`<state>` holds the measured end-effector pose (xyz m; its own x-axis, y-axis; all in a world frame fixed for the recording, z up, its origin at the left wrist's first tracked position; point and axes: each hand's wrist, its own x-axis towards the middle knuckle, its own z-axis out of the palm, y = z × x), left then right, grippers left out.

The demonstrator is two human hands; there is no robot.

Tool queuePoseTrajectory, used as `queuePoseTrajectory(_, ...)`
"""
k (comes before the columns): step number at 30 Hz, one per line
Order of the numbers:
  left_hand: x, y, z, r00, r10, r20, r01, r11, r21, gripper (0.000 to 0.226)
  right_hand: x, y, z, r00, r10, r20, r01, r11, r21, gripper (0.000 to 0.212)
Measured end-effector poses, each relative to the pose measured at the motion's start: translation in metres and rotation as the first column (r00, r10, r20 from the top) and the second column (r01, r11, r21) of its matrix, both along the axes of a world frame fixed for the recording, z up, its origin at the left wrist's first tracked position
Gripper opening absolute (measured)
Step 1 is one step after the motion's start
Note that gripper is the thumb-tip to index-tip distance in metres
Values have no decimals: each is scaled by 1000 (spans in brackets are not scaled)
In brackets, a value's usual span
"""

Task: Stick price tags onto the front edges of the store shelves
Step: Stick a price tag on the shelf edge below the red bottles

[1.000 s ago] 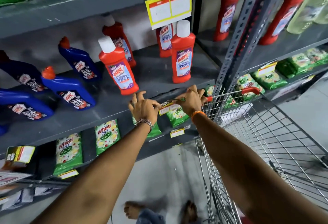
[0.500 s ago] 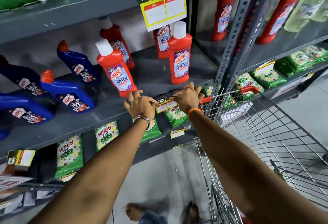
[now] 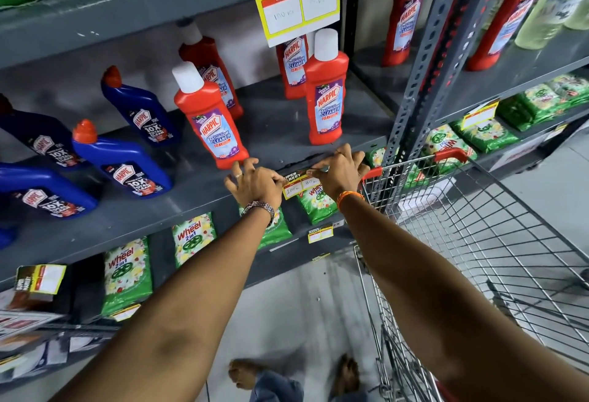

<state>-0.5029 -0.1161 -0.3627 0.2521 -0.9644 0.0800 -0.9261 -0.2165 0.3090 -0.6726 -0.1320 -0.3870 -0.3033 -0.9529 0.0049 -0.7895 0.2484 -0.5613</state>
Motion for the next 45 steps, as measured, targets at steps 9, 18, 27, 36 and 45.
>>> queuePoseTrajectory(9,-6,1,2,999,49,3,-49,998,33,14,1,0,1,999,1,-32,-1,1000,2,24)
queuePoseTrajectory(18,-12,2,3,995,100,-12,-100,995,24,14,3,-1,-1,997,-23,-72,23,1000,-7,27)
queuePoseTrajectory(27,-6,-4,-7,997,78,27,-77,997,-28,25,3,-2,-3,995,-53,-89,54,999,7,32)
queuePoseTrajectory(36,35,14,-33,978,-194,76,206,958,-201,42,-13,-1,5,997,62,-46,-67,989,-130,22)
queuePoseTrajectory(45,61,32,-58,943,-242,230,252,968,-14,95,-9,-19,24,838,469,-280,-499,866,-41,44)
